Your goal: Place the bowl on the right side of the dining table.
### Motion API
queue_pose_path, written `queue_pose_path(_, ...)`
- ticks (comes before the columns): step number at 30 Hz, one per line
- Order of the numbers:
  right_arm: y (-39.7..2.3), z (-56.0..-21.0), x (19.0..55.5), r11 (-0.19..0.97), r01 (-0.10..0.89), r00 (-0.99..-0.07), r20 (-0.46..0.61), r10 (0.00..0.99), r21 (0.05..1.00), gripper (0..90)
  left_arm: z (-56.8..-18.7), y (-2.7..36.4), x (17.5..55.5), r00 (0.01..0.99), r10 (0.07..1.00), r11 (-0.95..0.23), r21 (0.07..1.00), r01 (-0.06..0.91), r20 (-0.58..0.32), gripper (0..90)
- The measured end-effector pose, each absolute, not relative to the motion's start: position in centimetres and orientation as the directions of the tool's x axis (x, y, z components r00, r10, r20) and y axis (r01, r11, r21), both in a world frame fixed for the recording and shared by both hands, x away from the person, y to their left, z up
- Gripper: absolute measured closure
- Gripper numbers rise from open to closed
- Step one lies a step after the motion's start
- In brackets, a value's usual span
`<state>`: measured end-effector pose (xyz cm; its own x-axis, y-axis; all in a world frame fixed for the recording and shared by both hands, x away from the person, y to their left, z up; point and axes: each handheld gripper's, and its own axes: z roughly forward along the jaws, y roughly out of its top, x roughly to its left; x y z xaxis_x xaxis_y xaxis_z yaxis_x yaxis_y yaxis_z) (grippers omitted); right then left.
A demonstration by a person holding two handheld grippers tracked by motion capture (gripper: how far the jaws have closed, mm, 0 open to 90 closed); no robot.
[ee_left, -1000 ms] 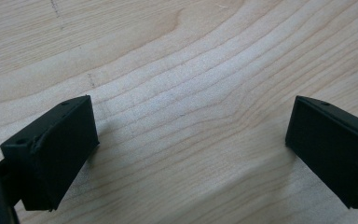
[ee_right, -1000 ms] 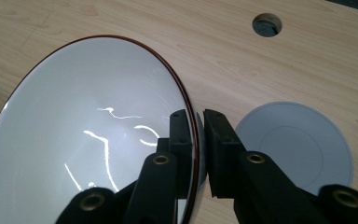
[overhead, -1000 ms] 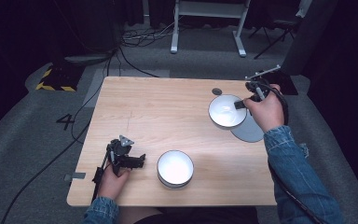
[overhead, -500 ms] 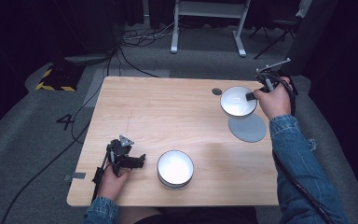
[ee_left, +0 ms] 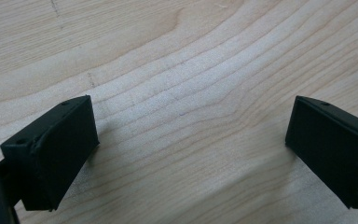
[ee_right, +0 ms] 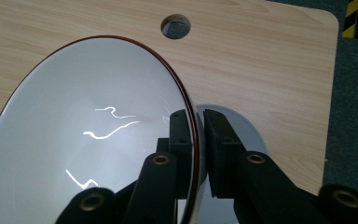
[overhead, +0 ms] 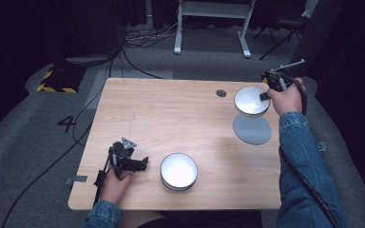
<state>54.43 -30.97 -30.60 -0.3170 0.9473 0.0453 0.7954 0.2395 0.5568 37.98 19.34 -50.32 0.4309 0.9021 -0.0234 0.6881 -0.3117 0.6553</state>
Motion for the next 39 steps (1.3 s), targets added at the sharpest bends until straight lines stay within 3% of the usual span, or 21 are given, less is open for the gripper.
queue_pose_path(15,-34.1,-32.6,55.4,0.100,0.835,-0.207,0.140,0.968,0.541,82.1,-50.3,19.3,38.0,0.432,0.902,-0.312,0.655,0.688,-0.025,2.3)
queue_pose_path(23,-34.0,-33.7,55.8,0.105,0.841,-0.203,0.131,0.970,0.531,82.1,-50.3,19.4,38.0,0.432,0.902,-0.312,0.656,0.687,-0.023,2.3)
queue_pose_path(39,-34.6,-39.1,56.7,0.062,0.873,-0.142,0.130,0.981,0.484,82.2,-50.3,19.3,38.0,0.432,0.902,-0.312,0.656,0.687,-0.023,2.3)
